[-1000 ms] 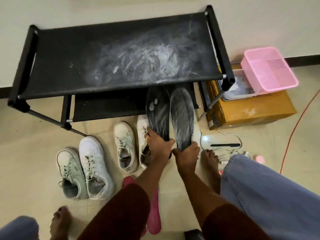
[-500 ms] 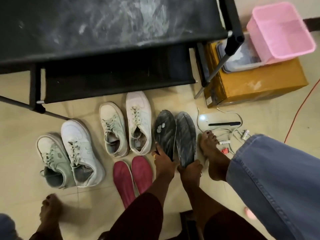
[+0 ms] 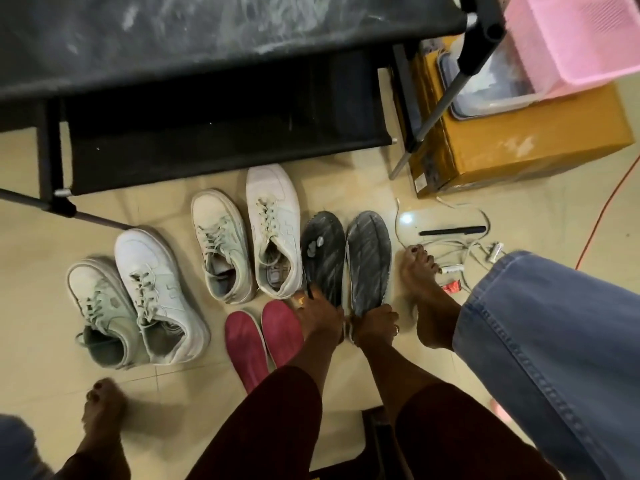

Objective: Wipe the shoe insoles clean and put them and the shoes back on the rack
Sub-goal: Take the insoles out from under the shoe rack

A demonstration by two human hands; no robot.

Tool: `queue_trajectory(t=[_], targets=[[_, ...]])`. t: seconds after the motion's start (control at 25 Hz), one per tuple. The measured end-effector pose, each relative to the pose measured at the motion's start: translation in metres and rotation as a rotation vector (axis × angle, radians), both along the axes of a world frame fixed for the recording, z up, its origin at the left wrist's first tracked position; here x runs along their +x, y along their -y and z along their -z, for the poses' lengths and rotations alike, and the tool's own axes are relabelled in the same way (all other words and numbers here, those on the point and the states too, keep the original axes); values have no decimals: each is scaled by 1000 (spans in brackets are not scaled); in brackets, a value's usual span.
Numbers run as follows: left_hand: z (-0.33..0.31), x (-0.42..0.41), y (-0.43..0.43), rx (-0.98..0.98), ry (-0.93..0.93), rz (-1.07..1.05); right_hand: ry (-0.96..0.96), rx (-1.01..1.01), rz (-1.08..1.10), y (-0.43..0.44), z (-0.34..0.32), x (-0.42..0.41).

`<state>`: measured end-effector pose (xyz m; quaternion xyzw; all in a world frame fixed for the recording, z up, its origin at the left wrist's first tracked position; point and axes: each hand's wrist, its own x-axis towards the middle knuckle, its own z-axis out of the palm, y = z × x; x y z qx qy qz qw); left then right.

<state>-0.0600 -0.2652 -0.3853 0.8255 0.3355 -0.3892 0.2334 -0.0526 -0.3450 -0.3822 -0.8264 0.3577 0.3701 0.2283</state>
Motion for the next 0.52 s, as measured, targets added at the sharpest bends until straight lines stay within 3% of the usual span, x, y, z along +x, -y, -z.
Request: queue_trajectory(t=[0.12,0.24,0.36,0.52], targets=[[-38,14,5,-8,162,-18,76,-34,-120,0,-33,9],[-82,52,20,-36,347,46,308,-57,-174,9,-76,39],[-126,110,46,-77,512,239,461,-135,-111,33,-120,94],[-163,187,87,-246,641,195,722,-96,-191,78,-149,183]])
